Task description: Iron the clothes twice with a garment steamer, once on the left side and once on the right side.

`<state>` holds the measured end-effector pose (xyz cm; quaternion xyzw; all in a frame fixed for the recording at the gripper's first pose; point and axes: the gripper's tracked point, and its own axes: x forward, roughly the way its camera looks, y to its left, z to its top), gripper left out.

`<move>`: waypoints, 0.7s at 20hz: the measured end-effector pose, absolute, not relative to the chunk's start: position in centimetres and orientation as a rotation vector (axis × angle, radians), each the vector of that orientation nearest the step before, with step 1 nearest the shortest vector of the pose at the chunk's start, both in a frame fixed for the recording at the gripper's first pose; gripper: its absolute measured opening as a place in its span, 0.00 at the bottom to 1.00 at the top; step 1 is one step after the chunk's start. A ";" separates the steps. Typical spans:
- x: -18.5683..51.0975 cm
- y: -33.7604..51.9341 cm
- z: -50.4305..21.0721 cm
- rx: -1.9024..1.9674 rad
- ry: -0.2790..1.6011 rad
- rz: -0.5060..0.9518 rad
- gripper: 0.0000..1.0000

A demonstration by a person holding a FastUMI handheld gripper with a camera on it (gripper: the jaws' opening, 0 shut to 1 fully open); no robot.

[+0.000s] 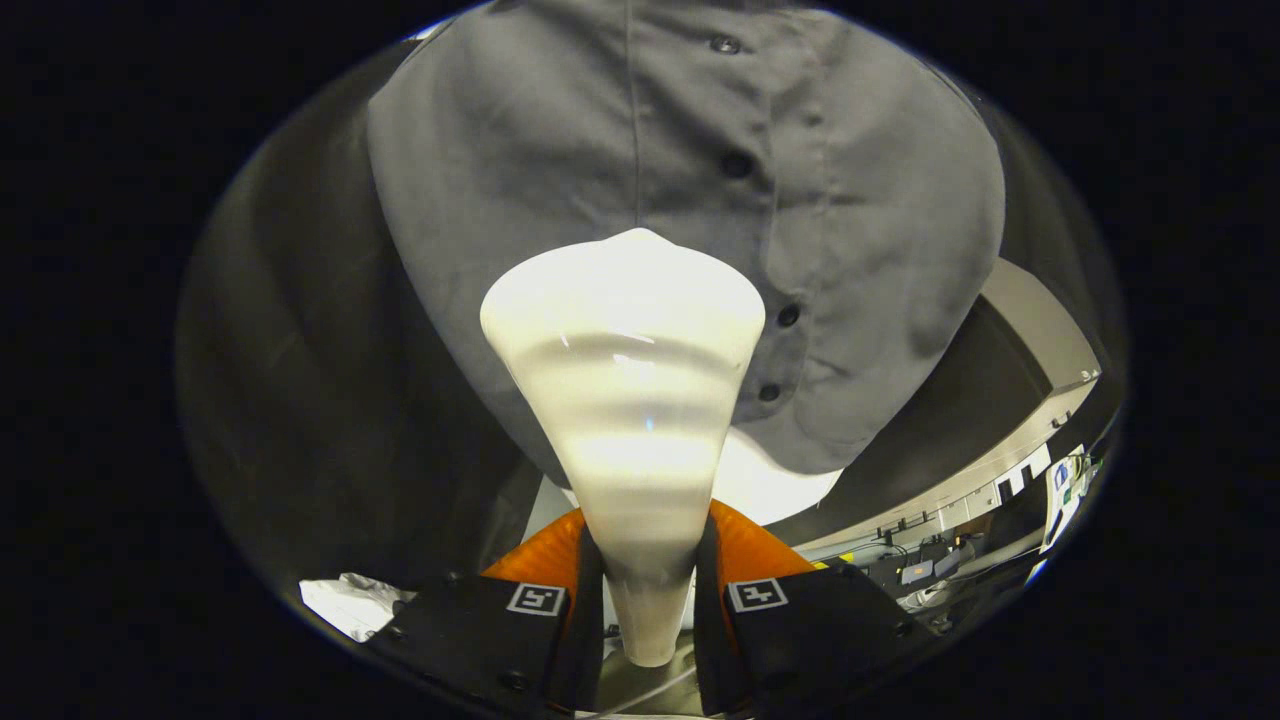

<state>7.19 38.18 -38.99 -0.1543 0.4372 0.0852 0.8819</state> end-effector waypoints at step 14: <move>10.8 28.2 -14.6 -0.141 0.477 0.063 0.45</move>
